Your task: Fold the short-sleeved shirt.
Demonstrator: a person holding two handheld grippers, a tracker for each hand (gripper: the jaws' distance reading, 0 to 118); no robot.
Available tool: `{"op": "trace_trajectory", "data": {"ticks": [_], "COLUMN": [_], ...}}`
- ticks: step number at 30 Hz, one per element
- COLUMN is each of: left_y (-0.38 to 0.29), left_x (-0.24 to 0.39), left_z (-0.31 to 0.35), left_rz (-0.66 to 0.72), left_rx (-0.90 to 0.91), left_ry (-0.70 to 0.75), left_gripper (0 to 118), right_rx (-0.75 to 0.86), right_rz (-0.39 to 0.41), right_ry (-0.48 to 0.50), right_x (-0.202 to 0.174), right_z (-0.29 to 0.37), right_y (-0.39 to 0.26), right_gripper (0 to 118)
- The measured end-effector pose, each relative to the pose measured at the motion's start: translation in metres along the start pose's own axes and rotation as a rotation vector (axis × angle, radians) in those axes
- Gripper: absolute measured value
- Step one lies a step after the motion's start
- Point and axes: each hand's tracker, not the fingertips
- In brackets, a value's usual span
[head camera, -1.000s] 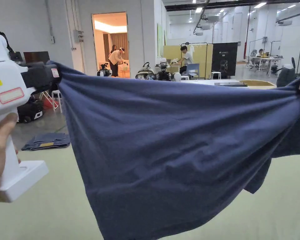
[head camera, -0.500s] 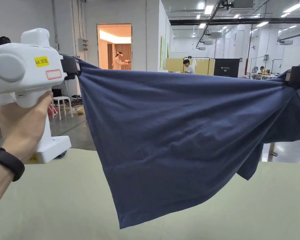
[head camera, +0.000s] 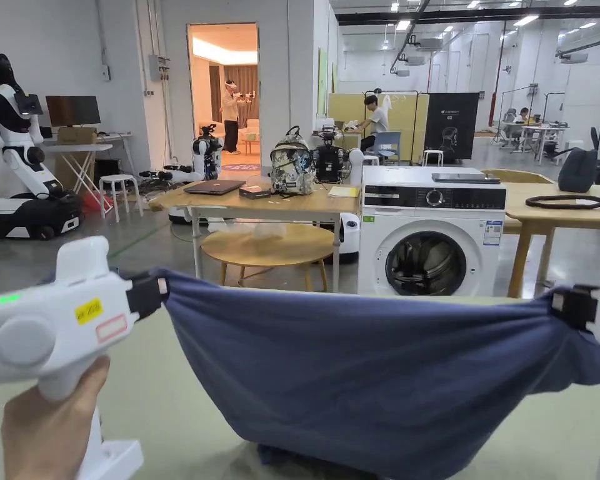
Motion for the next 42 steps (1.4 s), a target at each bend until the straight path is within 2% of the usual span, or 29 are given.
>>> {"op": "trace_trajectory", "data": {"ticks": [3, 6, 10, 12, 16, 20, 21, 22, 23, 24, 25, 28, 37, 38, 40, 41, 42], "left_y": [-0.049, -0.114, -0.195, -0.226, -0.26, -0.272, -0.275, -0.276, -0.277, -0.277, -0.277, -0.26, -0.173, -0.165, -0.152, -0.149, -0.146], "left_x": [-0.009, -0.016, -0.027, -0.036, -0.039, -0.039, -0.041, -0.042, -0.04, -0.038, -0.037, -0.023, 0.049, 0.057, 0.073, 0.078, 0.081], "left_z": [0.037, 0.068, 0.122, 0.148, 0.183, 0.189, 0.187, 0.185, 0.185, 0.187, 0.19, 0.206, 0.227, 0.228, 0.226, 0.226, 0.224], "left_rz": [0.028, 0.024, 0.061, 0.094, 0.159, 0.151, 0.137, 0.128, 0.122, 0.098, 0.067, 0.01, -0.138, -0.158, -0.177, -0.176, -0.177], "left_rx": [-0.046, -0.208, -0.316, -0.355, -0.364, -0.387, -0.401, -0.412, -0.444, -0.442, -0.43, -0.374, -0.047, -0.026, 0.001, 0.005, 0.008], "left_ry": [-0.014, -0.024, -0.004, 0.058, 0.114, 0.113, 0.11, 0.115, 0.127, 0.16, 0.19, 0.169, 0.039, 0.023, -0.002, -0.019, -0.034], "left_gripper": [0, 0, 0, 0, 0, 0, 0, 5, 21, 43, 44, 46, 46, 46, 42, 30, 6], "right_rx": [-0.054, -0.093, -0.209, -0.264, -0.339, -0.351, -0.353, -0.366, -0.384, -0.382, -0.375, -0.348, -0.002, 0.026, 0.043, 0.052, 0.063], "right_rz": [0.02, 0.018, -0.131, -0.174, -0.235, -0.094, -0.103, -0.11, -0.115, -0.115, -0.114, -0.11, 0.011, 0.028, 0.059, 0.069, 0.082], "right_ry": [0.005, 0.003, 0.001, -0.043, -0.064, -0.092, -0.093, -0.101, -0.117, -0.158, -0.179, -0.16, -0.091, -0.074, -0.055, -0.057, -0.059], "right_x": [0.009, 0.017, 0.038, 0.042, 0.048, 0.033, 0.032, 0.031, 0.03, 0.03, 0.03, 0.031, -0.004, -0.005, -0.011, -0.015, -0.016], "right_z": [0.037, 0.082, 0.138, 0.165, 0.197, 0.204, 0.203, 0.199, 0.199, 0.203, 0.208, 0.231, 0.267, 0.269, 0.27, 0.27, 0.269], "right_y": [-0.053, -0.123, -0.228, -0.27, -0.319, -0.33, -0.331, -0.33, -0.331, -0.334, -0.336, -0.326, -0.229, -0.221, -0.208, -0.203, -0.202], "right_gripper": [2, 2, 2, 2, 2, 2, 7, 21, 45, 65, 64, 64, 63, 59, 35, 21, 8]}}
